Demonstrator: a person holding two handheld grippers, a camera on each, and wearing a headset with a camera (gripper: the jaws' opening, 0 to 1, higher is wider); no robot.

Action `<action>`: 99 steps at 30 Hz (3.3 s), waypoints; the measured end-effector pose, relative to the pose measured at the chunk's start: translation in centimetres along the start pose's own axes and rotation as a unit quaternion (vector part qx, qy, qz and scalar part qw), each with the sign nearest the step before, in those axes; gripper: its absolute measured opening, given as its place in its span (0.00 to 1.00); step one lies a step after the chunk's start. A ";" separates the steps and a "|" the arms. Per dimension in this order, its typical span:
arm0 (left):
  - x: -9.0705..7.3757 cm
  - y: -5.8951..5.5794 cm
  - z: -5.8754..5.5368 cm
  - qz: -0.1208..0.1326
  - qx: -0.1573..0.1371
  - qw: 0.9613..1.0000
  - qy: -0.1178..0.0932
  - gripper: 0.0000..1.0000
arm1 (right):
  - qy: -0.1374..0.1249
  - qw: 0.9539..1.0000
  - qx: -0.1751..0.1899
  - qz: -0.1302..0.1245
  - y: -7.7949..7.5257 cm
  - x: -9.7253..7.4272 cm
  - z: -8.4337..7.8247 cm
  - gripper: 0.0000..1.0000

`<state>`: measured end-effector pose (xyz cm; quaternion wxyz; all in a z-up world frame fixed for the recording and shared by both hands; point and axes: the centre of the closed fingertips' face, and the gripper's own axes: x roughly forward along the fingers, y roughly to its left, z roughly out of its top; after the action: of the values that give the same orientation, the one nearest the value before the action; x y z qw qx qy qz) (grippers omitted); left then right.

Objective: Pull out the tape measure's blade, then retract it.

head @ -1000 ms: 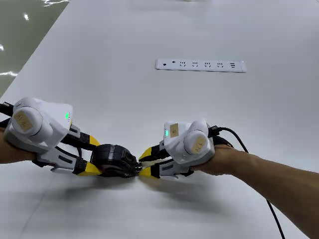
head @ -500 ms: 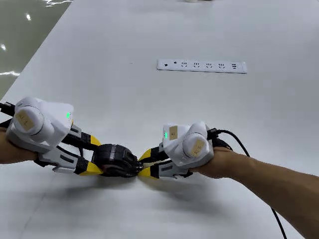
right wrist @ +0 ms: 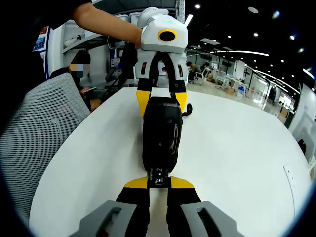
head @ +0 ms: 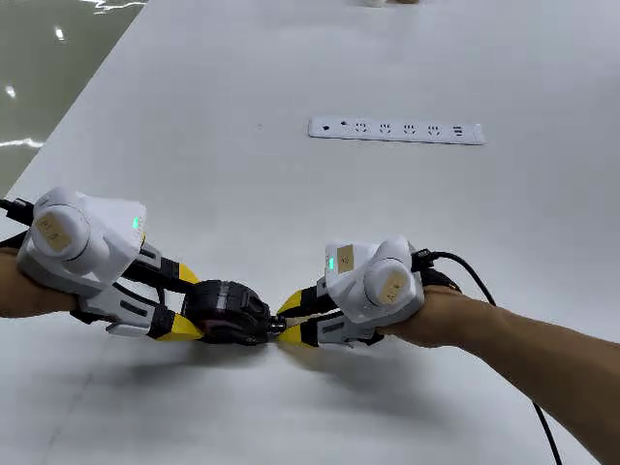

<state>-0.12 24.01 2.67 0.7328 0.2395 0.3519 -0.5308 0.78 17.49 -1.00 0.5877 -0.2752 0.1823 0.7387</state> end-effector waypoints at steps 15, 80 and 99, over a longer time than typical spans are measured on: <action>0.0 0.0 0.0 -0.001 -0.002 1.000 -0.001 0.23 | 0.006 1.000 -0.001 0.003 0.1 -1.1 -0.9 0.09; 0.2 0.0 0.1 0.000 0.004 0.999 0.035 0.23 | 0.025 1.000 0.003 -0.009 0.2 -6.0 -4.7 0.09; 0.4 -0.1 0.2 -0.004 0.006 0.999 0.046 0.23 | 0.034 0.999 0.006 -0.015 0.3 -7.8 -6.1 0.09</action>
<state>-0.09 23.58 2.52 0.7121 0.2671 0.3830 -0.5243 2.91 7.77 -0.95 0.5939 -0.2997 0.2023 0.7187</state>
